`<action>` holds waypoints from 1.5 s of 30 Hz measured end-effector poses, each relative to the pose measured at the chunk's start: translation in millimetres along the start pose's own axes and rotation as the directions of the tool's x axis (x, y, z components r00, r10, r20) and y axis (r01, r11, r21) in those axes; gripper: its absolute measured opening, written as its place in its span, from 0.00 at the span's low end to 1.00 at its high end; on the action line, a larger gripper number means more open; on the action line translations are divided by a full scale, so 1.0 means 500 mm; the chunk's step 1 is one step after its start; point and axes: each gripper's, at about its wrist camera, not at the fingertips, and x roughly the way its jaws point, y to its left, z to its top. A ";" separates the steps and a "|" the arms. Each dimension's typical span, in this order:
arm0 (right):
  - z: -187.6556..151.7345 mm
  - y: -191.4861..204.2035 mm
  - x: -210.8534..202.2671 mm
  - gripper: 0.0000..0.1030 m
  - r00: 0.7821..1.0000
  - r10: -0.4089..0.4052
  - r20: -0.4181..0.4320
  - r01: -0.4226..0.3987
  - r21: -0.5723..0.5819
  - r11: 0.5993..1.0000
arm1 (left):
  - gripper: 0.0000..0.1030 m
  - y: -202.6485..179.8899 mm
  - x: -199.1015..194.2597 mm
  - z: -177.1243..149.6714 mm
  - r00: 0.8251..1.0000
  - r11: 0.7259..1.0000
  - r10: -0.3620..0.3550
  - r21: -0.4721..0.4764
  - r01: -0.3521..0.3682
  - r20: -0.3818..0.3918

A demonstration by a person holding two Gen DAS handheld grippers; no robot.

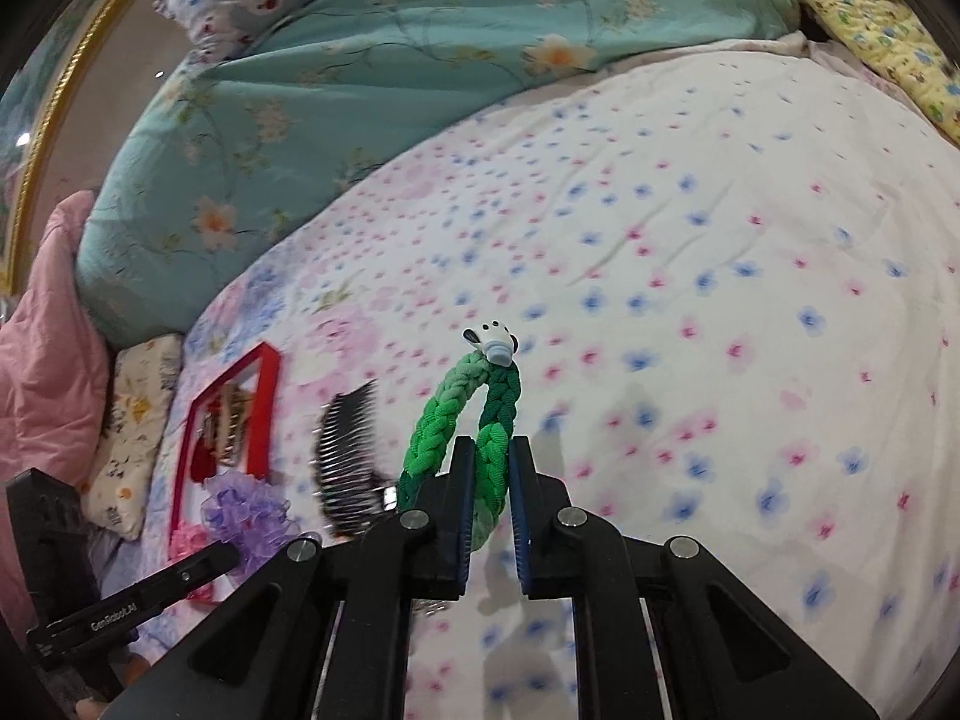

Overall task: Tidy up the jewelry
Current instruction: 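Carry both items into the red-rimmed box and open both tools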

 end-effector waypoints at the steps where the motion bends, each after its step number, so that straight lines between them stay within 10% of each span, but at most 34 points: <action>1: -0.003 0.012 -0.001 0.10 1.000 0.011 -0.005 -0.011 -0.010 1.000 | 0.03 0.003 -0.005 -0.002 1.000 1.000 0.001 -0.004 -0.001 0.005; 45: -0.120 0.469 0.226 0.10 0.941 0.194 -0.277 -0.281 -0.319 0.905 | 0.03 0.334 -0.188 0.040 0.967 0.946 0.153 -0.312 -0.084 0.203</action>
